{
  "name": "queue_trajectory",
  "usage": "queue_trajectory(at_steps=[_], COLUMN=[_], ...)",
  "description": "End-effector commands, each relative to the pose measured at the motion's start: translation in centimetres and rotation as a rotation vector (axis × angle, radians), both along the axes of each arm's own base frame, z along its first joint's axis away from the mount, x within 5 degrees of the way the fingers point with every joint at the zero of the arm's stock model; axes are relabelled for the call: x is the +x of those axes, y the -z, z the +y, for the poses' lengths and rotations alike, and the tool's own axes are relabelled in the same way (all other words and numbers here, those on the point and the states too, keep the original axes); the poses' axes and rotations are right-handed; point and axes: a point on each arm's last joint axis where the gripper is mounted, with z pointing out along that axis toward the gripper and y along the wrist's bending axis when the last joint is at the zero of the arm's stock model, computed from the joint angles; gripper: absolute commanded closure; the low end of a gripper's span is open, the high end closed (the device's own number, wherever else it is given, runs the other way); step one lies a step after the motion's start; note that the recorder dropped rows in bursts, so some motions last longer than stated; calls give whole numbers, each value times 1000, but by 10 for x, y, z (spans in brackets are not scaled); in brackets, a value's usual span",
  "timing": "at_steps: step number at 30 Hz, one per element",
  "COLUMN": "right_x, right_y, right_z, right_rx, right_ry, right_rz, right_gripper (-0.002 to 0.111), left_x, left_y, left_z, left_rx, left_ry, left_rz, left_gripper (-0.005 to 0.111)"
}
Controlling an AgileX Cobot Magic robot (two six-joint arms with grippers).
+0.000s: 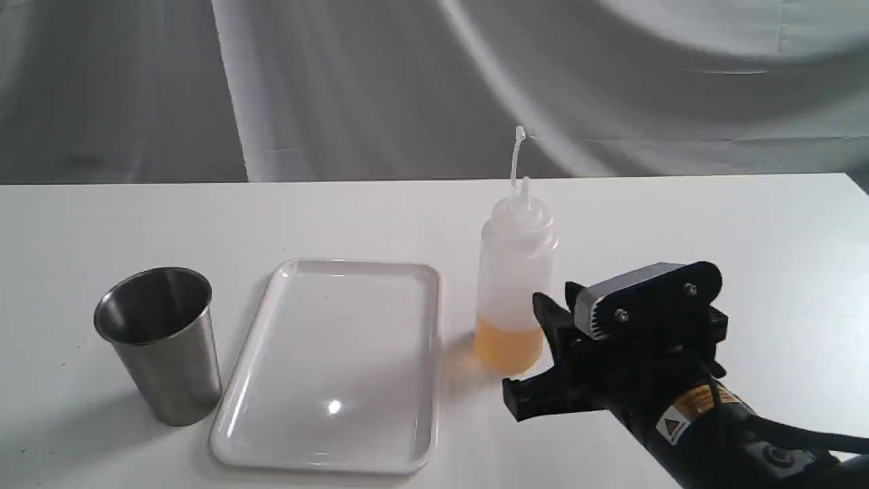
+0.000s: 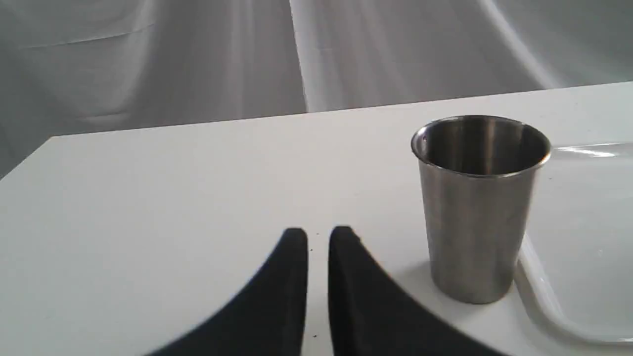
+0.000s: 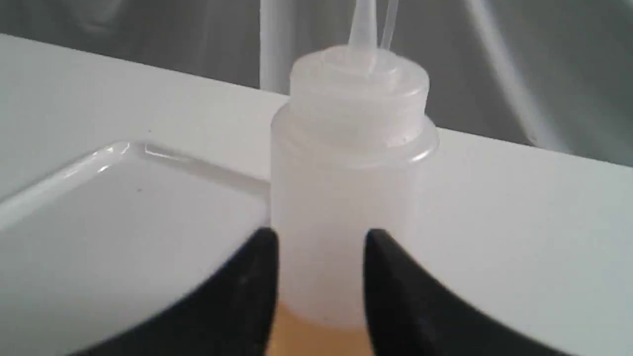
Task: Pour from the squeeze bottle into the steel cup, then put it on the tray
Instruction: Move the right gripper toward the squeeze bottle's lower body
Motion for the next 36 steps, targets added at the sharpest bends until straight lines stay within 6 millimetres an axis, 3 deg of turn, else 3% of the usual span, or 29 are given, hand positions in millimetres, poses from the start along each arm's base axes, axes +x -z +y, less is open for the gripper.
queue_trajectory(at_steps=[1, 2, 4, 5, 16, 26, 36], right_x=[0, 1, 1, 1, 3, 28, 36], right_y=[2, 2, 0, 0, 2, 12, 35], right_z=[2, 2, 1, 1, 2, 17, 10], right_rx=[-10, -9, -2, -5, -3, 47, 42], right_ry=[-20, -20, -10, -8, -16, -29, 87], right_rz=[23, 19, 3, 1, -55, -53, 5], right_gripper=[42, 25, 4, 3, 3, 3, 3], left_x=[0, 0, 0, 0, 0, 0, 0], left_y=[1, 1, 1, 1, 1, 1, 1], left_z=[0, 0, 0, 0, 0, 0, 0], left_rx=[-3, -3, -3, -3, -3, -3, -3], left_ry=[-3, -3, -3, -3, -3, -3, -3], left_rz=[-9, -9, -9, -9, -9, -9, -9], left_gripper=[98, 98, 98, 98, 98, 98, 98])
